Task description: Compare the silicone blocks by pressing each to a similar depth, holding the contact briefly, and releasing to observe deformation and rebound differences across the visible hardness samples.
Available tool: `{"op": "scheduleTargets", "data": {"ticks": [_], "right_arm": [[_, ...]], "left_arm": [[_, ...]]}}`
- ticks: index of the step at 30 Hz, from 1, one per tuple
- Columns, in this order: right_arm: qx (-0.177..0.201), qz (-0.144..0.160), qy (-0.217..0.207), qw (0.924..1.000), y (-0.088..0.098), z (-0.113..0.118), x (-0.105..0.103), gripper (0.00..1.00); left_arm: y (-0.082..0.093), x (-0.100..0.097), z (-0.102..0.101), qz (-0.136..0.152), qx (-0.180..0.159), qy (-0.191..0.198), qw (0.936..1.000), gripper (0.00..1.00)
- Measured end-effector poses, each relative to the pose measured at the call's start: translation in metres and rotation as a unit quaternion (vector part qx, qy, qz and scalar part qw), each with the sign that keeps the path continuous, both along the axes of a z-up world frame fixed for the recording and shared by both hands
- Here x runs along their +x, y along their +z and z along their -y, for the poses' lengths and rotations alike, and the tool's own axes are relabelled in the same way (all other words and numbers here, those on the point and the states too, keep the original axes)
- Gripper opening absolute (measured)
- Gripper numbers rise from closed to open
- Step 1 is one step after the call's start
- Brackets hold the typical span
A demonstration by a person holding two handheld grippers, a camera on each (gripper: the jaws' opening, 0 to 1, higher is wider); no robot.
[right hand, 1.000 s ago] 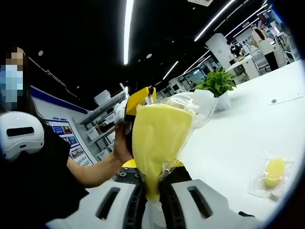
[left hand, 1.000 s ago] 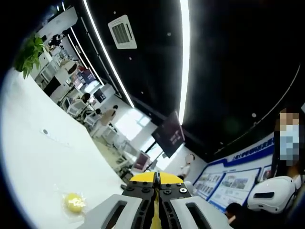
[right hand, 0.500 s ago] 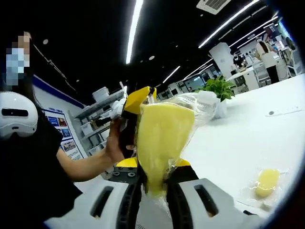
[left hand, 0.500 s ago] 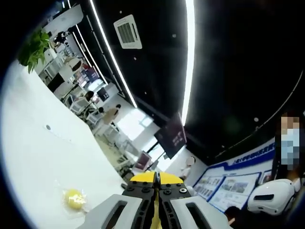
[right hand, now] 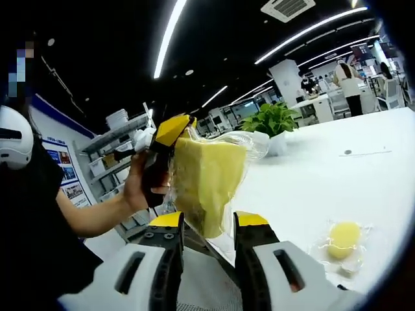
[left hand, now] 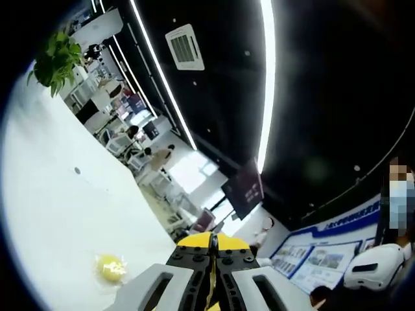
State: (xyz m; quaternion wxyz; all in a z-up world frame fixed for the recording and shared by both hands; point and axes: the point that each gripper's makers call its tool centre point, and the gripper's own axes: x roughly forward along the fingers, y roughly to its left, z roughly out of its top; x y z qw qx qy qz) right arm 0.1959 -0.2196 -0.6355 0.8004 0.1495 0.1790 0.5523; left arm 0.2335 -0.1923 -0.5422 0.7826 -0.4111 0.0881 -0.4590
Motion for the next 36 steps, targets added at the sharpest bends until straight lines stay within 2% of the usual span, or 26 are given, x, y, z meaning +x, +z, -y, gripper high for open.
{"op": "scheduleTargets", "data": {"ticks": [6, 9, 12, 17, 23, 32, 36], "right_arm": [[-0.023, 0.002, -0.024, 0.9995, -0.011, 0.007, 0.004, 0.39], [-0.034, 0.007, -0.038, 0.9987, -0.016, 0.011, 0.005, 0.45], [-0.080, 0.026, -0.054, 0.9950, -0.031, 0.016, 0.007, 0.51], [-0.119, 0.040, -0.064, 0.9900, -0.050, 0.022, 0.008, 0.56], [-0.172, 0.063, -0.076, 0.9803, -0.069, 0.031, 0.012, 0.61], [-0.192, 0.060, -0.099, 0.9745, -0.089, 0.051, 0.018, 0.71], [-0.207, 0.061, -0.108, 0.9705, -0.099, 0.061, 0.019, 0.74]], "left_arm": [[-0.003, 0.000, 0.000, -0.001, 0.004, 0.005, 1.0000, 0.00], [-0.006, 0.004, -0.005, -0.007, -0.006, 0.014, 0.9999, 0.00], [-0.012, 0.005, -0.007, -0.015, -0.005, 0.017, 0.9997, 0.00], [-0.029, 0.006, -0.009, -0.030, 0.018, 0.020, 0.9992, 0.00], [-0.036, 0.006, -0.011, -0.034, 0.017, 0.028, 0.9989, 0.00], [-0.042, 0.008, -0.010, -0.039, 0.020, 0.031, 0.9985, 0.00], [-0.048, 0.009, -0.011, -0.052, 0.014, 0.023, 0.9983, 0.00]]}}
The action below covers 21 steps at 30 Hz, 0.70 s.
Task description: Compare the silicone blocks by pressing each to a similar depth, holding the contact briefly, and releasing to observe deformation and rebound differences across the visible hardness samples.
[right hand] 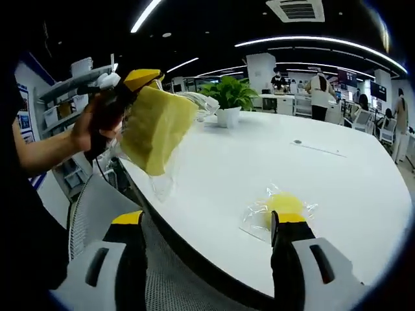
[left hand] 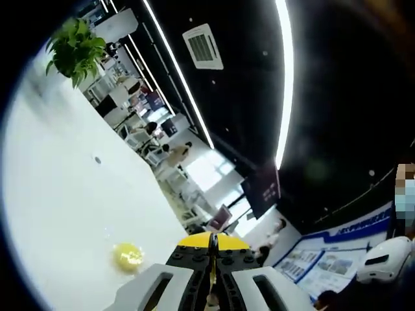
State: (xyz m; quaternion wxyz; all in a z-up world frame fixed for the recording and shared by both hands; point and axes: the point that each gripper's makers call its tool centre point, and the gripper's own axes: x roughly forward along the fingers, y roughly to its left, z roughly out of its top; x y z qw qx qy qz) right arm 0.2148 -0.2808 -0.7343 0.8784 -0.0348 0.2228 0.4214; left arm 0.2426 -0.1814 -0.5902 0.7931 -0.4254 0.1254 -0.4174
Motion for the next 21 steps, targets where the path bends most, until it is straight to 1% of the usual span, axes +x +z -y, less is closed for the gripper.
{"op": "scheduleTargets", "data": {"ticks": [3, 5, 9, 11, 12, 14, 16, 19, 21], "right_arm": [[-0.003, -0.002, -0.011, 0.9999, -0.007, 0.008, 0.002, 0.75], [-0.005, -0.009, -0.020, 0.9998, -0.013, 0.013, 0.003, 0.76], [-0.021, -0.008, -0.037, 0.9990, -0.022, 0.025, 0.007, 0.79], [-0.032, 0.007, -0.043, 0.9985, -0.021, 0.030, 0.010, 0.82], [-0.036, 0.008, -0.047, 0.9982, -0.022, 0.032, 0.011, 0.83], [-0.040, 0.005, -0.053, 0.9977, -0.025, 0.037, 0.013, 0.84], [-0.034, -0.001, -0.061, 0.9976, -0.026, 0.041, 0.013, 0.85], [-0.038, 0.005, -0.066, 0.9971, -0.027, 0.045, 0.014, 0.88], [-0.040, -0.001, -0.066, 0.9970, -0.031, 0.049, 0.013, 0.89]], "left_arm": [[-0.002, -0.001, 0.000, -0.002, 0.005, -0.001, 1.0000, 0.00], [-0.004, -0.001, -0.001, -0.005, 0.005, 0.000, 1.0000, 0.00], [-0.006, 0.001, -0.002, -0.008, 0.003, 0.002, 1.0000, 0.00], [-0.008, 0.002, -0.002, -0.010, 0.003, 0.001, 0.9999, 0.00], [-0.008, 0.002, -0.002, -0.011, 0.003, 0.001, 0.9999, 0.00], [-0.010, 0.003, -0.001, -0.012, 0.002, 0.001, 0.9999, 0.00], [-0.011, 0.004, -0.001, -0.014, 0.002, 0.002, 0.9999, 0.00], [-0.014, 0.006, -0.002, -0.017, 0.003, 0.003, 0.9998, 0.00], [-0.019, 0.007, -0.002, -0.020, 0.012, 0.003, 0.9997, 0.00]]}}
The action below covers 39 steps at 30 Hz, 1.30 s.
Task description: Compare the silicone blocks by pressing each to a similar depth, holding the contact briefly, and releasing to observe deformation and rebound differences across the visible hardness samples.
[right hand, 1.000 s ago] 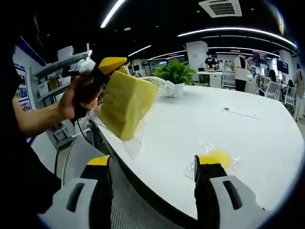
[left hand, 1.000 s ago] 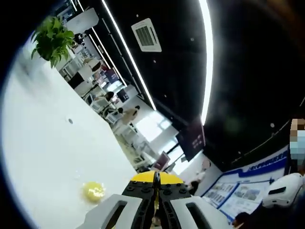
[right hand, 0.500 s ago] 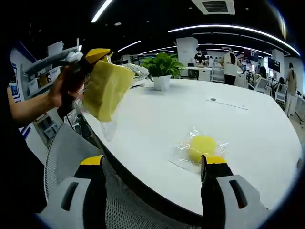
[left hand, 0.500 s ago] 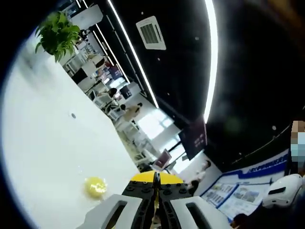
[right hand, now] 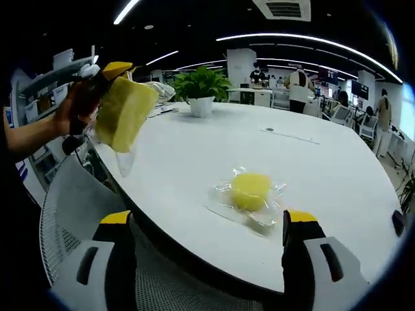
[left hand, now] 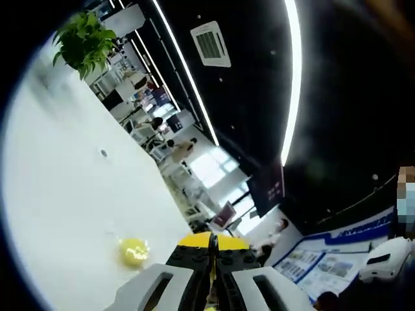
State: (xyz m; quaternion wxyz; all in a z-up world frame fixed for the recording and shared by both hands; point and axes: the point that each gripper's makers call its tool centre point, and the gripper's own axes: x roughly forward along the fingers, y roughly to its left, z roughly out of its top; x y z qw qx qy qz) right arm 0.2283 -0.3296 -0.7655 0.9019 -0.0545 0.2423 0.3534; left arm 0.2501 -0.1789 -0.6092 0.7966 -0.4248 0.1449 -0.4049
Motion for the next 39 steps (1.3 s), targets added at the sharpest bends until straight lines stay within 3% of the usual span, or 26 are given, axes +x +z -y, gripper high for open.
{"op": "scheduleTargets", "data": {"ticks": [14, 23, 39], "right_arm": [[-0.016, -0.013, -0.046, 0.9987, -0.022, 0.024, 0.006, 0.95], [-0.012, -0.019, -0.048, 0.9986, -0.027, 0.024, 0.006, 0.96], [-0.019, -0.017, -0.071, 0.9972, -0.035, 0.031, 0.012, 0.96]], "left_arm": [[-0.026, 0.020, -0.008, -0.032, 0.000, 0.017, 0.9993, 0.00], [-0.058, 0.043, -0.012, -0.063, 0.017, 0.025, 0.9975, 0.00], [-0.105, 0.084, -0.006, -0.115, 0.008, 0.038, 0.9927, 0.00]]}}
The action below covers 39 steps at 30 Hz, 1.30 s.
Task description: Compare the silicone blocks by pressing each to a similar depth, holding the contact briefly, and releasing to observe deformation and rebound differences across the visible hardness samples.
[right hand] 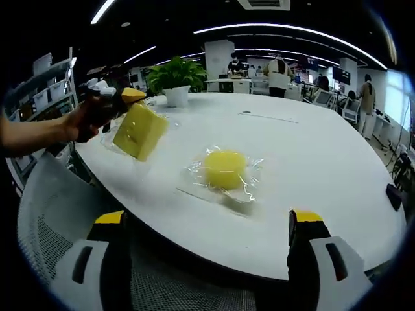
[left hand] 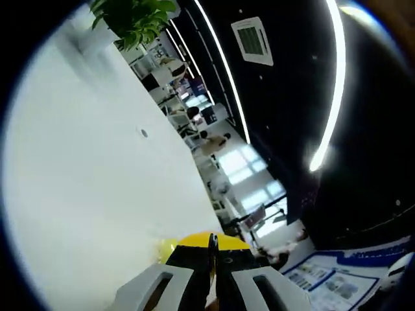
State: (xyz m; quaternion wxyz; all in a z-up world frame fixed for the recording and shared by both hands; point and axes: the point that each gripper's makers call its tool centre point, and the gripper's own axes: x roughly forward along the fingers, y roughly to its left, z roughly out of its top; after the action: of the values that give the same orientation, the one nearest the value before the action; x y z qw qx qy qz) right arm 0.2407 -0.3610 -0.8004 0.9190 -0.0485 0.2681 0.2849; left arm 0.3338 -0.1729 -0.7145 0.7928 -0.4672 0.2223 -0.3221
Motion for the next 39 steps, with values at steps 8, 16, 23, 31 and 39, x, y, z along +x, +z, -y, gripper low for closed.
{"op": "scheduleTargets", "data": {"ticks": [8, 16, 23, 31, 39], "right_arm": [[-0.005, -0.003, -0.001, 1.0000, -0.002, 0.000, 0.000, 0.96], [-0.006, -0.009, -0.005, 0.9999, -0.004, 0.001, 0.000, 0.94], [-0.009, -0.014, -0.002, 0.9999, -0.007, 0.001, -0.001, 0.94], [-0.013, -0.015, -0.004, 0.9998, -0.009, 0.002, 0.000, 0.95], [-0.014, -0.020, -0.006, 0.9997, -0.010, 0.002, -0.001, 0.95]], "left_arm": [[-0.015, 0.016, -0.006, -0.009, 0.013, 0.018, 0.9997, 0.00], [-0.030, 0.031, -0.021, -0.016, 0.033, 0.043, 0.9984, 0.00], [-0.047, 0.041, -0.033, -0.023, 0.061, 0.085, 0.9942, 0.00], [-0.070, 0.051, -0.045, -0.044, 0.072, 0.104, 0.9910, 0.00], [-0.096, 0.063, -0.055, -0.079, 0.076, 0.130, 0.9854, 0.00]]}}
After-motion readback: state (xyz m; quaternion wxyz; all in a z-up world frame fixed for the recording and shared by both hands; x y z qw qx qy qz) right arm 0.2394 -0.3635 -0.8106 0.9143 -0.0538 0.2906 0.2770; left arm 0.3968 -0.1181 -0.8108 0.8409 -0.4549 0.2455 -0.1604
